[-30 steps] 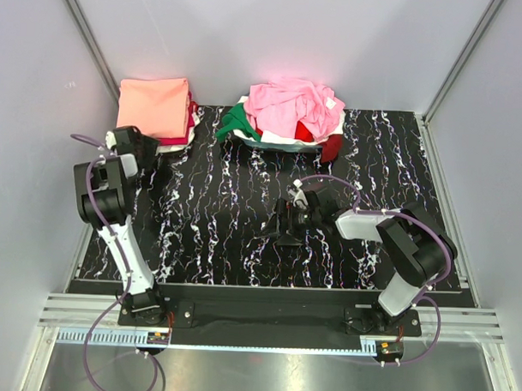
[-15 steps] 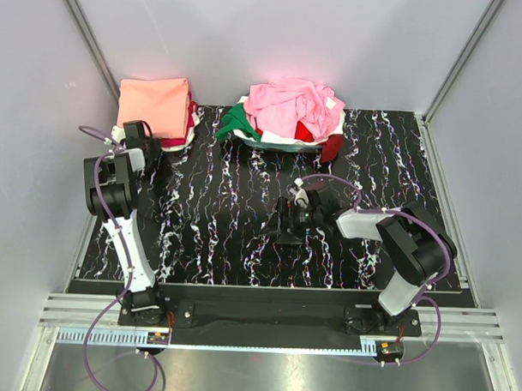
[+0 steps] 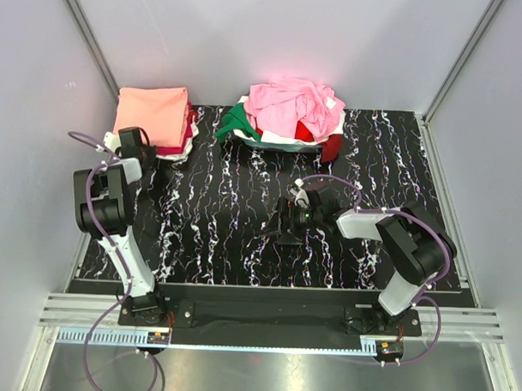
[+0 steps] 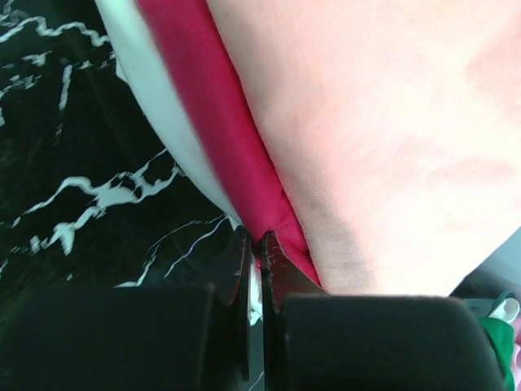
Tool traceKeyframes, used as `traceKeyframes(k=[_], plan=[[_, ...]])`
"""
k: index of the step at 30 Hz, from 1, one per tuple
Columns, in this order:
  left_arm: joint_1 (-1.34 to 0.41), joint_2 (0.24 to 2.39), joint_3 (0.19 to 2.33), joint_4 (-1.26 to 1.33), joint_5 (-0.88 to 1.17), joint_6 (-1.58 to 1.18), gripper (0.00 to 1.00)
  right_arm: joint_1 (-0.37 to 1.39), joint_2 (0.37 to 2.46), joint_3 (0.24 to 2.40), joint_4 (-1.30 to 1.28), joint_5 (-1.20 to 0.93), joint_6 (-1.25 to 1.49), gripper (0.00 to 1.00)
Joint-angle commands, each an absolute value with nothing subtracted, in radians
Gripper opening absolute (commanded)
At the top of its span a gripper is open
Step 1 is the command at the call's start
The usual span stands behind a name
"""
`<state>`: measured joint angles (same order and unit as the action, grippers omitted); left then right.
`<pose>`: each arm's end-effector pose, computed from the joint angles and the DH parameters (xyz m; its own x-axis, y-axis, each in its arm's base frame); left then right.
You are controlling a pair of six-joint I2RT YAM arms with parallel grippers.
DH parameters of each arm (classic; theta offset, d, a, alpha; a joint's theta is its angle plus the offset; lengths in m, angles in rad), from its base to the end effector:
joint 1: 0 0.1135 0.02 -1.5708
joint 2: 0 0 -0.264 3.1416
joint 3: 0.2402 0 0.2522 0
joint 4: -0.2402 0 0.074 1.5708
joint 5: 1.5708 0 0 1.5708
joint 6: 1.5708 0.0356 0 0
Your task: Fold and stack the t-shirts
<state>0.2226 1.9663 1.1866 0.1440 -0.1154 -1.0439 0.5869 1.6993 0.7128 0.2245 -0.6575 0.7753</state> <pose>0.4147 0.0981 0.1626 -0.0235 -0.8857 -0.4637 -0.6563 0.3636 -0.6611 0.2485 0.1914 0.1336 -0.9750 0.0169 -0.2214 -0.1736 0.5634 0.8077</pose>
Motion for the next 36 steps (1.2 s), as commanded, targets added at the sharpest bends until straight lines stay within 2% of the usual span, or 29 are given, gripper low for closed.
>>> traceKeyframes(k=[1,2,3,5,6,8,12,16,20,25,26,29,36], plan=[[0.232,1.893,1.158,0.169,-0.163,-1.028,0.00,0.580,1.694,0.709,0.268,-0.680,0.779,0.99],[0.233,1.890,1.158,0.163,-0.158,-1.028,0.03,0.580,1.695,0.707,0.268,-0.680,0.778,0.99],[0.236,1.884,1.158,0.150,-0.143,-1.029,0.17,0.581,1.695,0.707,0.270,-0.680,0.778,0.99],[0.245,1.873,1.157,0.140,-0.123,-1.028,0.33,0.580,1.693,0.707,0.270,-0.681,0.779,0.99],[0.252,1.846,1.144,0.132,-0.101,-1.019,0.46,0.581,1.694,0.706,0.270,-0.681,0.778,0.99],[0.259,1.801,1.126,0.106,-0.095,-1.006,0.50,0.580,1.694,0.706,0.272,-0.681,0.779,0.99],[0.256,1.643,1.094,0.114,-0.124,-0.918,0.51,0.580,1.695,0.703,0.275,-0.683,0.781,0.99],[0.250,1.695,1.303,0.123,-0.060,-0.819,0.51,0.578,1.695,0.704,0.278,-0.687,0.779,0.99],[0.239,1.900,1.581,0.132,0.070,-0.785,0.48,0.577,1.697,0.704,0.282,-0.690,0.781,0.99],[0.238,2.195,1.822,0.259,0.236,-0.916,0.45,0.575,1.698,0.703,0.284,-0.695,0.784,0.99],[0.235,2.280,1.926,0.259,0.251,-0.937,0.45,0.574,1.700,0.704,0.284,-0.695,0.784,0.99],[0.212,2.434,2.119,0.206,0.242,-0.963,0.45,0.571,1.706,0.703,0.287,-0.701,0.785,0.99],[0.193,2.649,2.320,0.235,0.170,-1.009,0.47,0.571,1.707,0.706,0.287,-0.700,0.788,0.99]])
